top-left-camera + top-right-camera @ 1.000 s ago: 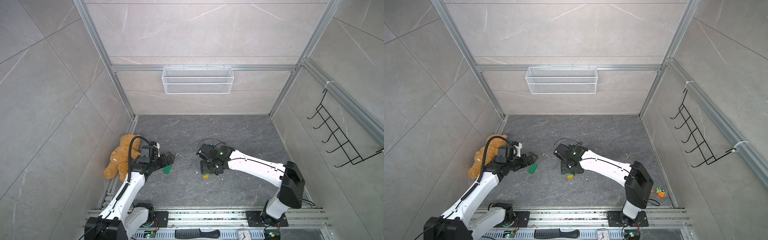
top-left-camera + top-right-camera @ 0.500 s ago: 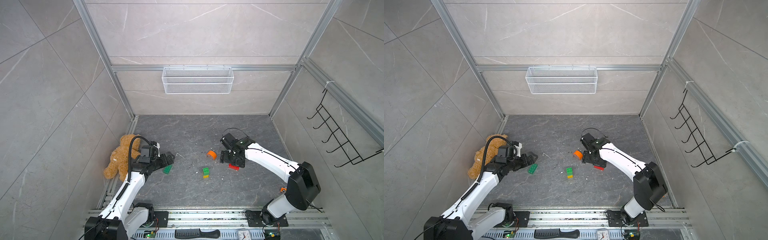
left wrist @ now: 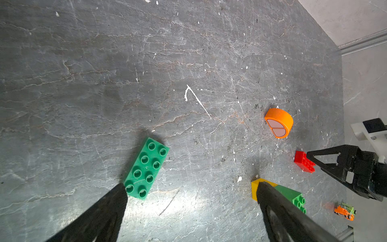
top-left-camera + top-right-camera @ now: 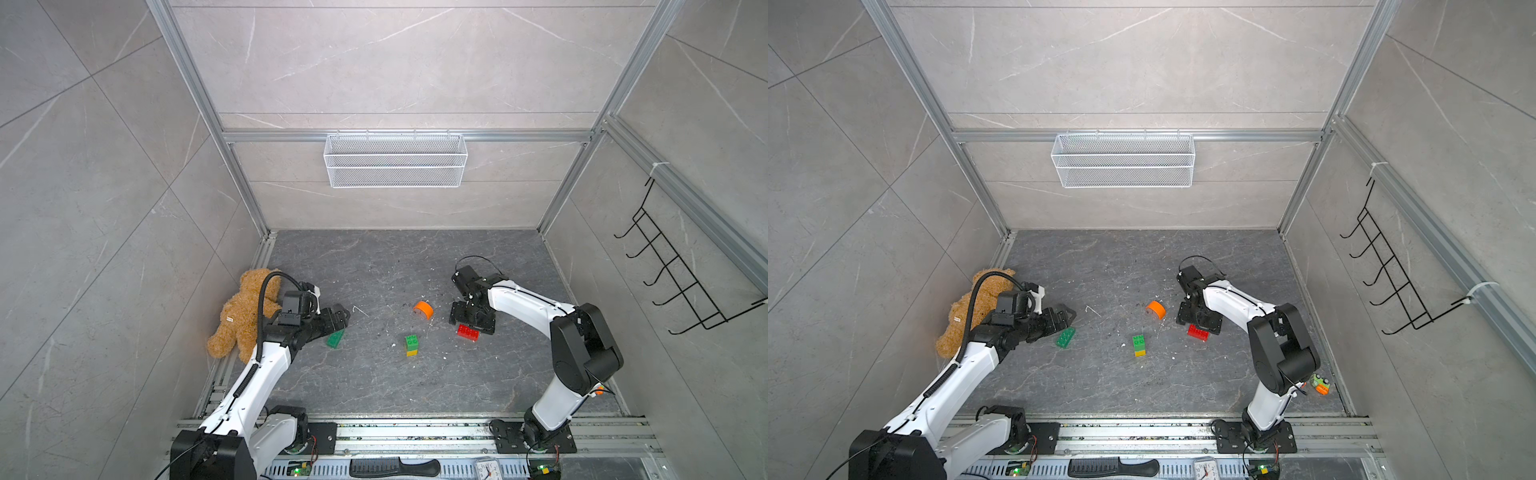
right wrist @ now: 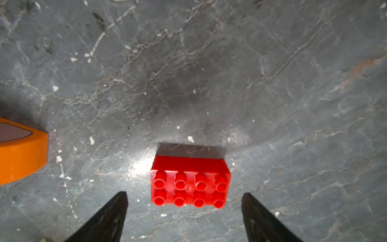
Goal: Assemble an ice cream with lego
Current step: Pick up the lego brick from the center of the board.
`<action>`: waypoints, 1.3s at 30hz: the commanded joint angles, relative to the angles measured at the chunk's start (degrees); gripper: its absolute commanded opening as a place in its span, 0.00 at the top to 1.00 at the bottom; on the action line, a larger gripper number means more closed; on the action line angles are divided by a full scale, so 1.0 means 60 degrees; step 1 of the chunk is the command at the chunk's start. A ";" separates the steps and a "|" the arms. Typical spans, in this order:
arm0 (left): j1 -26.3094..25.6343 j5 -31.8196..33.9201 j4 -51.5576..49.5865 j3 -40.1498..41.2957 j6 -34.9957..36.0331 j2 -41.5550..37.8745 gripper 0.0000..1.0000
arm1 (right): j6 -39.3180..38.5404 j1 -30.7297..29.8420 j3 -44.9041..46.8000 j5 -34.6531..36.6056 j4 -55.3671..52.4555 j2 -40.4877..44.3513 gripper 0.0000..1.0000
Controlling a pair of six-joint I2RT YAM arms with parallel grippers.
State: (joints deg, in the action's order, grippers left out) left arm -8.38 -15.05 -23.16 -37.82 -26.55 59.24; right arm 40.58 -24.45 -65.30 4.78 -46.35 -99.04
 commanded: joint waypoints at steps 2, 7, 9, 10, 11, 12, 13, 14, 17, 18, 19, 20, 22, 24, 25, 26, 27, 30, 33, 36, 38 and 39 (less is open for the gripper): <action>-0.0039 0.0000 0.0033 -0.0346 0.0243 0.0095 0.01 | -0.0485 0.0118 0.0493 -0.0175 0.0509 -0.0021 0.11; -0.0034 0.0013 0.0051 -0.0363 0.0245 0.0147 0.01 | -0.0556 0.0178 0.0861 -0.0338 0.0989 0.0012 0.13; -0.0039 0.0016 0.0032 -0.0361 0.0261 0.0146 0.01 | -0.0552 0.0172 0.0932 -0.0383 0.1121 -0.0016 0.13; -0.0030 0.0017 0.0020 -0.0362 0.0264 0.0148 0.01 | -0.0552 0.0189 0.0963 -0.0435 0.1206 -0.0016 0.13; -0.0037 0.0029 0.0007 -0.0350 0.0258 0.0142 0.01 | -0.0552 0.0190 0.1007 -0.0493 0.1283 -0.0054 0.14; -0.0038 0.0046 0.0000 -0.0347 0.0261 0.0134 0.01 | -0.0549 0.0189 0.1024 -0.0528 0.1347 -0.0060 0.14; -0.0039 0.0060 -0.0012 -0.0346 0.0263 0.0117 0.01 | -0.0566 0.0195 0.1052 -0.0568 0.1417 -0.0083 0.14; -0.0035 0.0061 -0.0008 -0.0346 0.0260 0.0102 0.01 | -0.0567 0.0196 0.1054 -0.0565 0.1425 -0.0104 0.15; -0.0029 0.0076 -0.0026 -0.0350 0.0255 0.0104 0.01 | -0.0567 0.0199 0.1054 -0.0562 0.1418 -0.0135 0.17; -0.0038 0.0068 -0.0026 -0.0347 0.0261 0.0106 0.00 | -0.0567 0.0189 0.1068 -0.0562 0.1426 -0.0119 0.17; -0.0039 0.0072 -0.0023 -0.0346 0.0263 0.0110 0.01 | -0.0539 0.0193 0.1071 -0.0519 0.1396 -0.0107 0.18; -0.0031 0.0079 -0.0022 -0.0346 0.0262 0.0104 0.01 | -0.0523 0.0193 0.1069 -0.0492 0.1350 -0.0105 0.19; -0.0038 0.0090 -0.0022 -0.0351 0.0263 0.0102 0.01 | -0.0452 0.0204 0.1097 -0.0488 0.1335 -0.0060 0.21; -0.0038 0.0087 -0.0026 -0.0356 0.0262 0.0102 0.01 | -0.0388 0.0196 0.1112 -0.0516 0.1323 -0.0031 0.22; -0.0037 0.0090 -0.0008 -0.0365 0.0256 0.0108 0.01 | -0.0363 0.0185 0.1120 -0.0518 0.1308 -0.0042 0.23; -0.0035 0.0098 -0.0029 -0.0361 0.0257 0.0102 0.01 | -0.0351 0.0195 0.1138 -0.0521 0.1322 -0.0032 0.23; -0.0038 0.0089 -0.0030 -0.0361 0.0256 0.0102 0.00 | -0.0346 0.0186 0.1145 -0.0520 0.1322 -0.0033 0.23; -0.0035 0.0087 -0.0024 -0.0361 0.0258 0.0089 0.01 | -0.0332 0.0202 0.1156 -0.0518 0.1331 -0.0015 0.27; -0.0039 0.0106 -0.0043 -0.0361 0.0265 0.0059 0.01 | -0.0347 0.0193 0.1158 -0.0562 0.1313 -0.0050 0.30; -0.0039 0.0110 -0.0041 -0.0361 0.0263 0.0050 0.01 | -0.0354 0.0186 0.1185 -0.0563 0.1287 0.0014 0.35; -0.0035 0.0106 -0.0038 -0.0361 0.0262 0.0037 0.01 | -0.0374 0.0187 0.1171 -0.0508 0.1189 0.0163 0.36; -0.0031 0.0123 -0.0037 -0.0361 0.0258 0.0036 0.01 | -0.0397 0.0180 0.1136 -0.0450 0.1111 0.0254 0.36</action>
State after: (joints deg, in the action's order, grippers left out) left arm -8.38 -15.00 -23.16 -37.82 -26.52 60.05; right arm 37.89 -23.53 -58.96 1.67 -38.28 -99.00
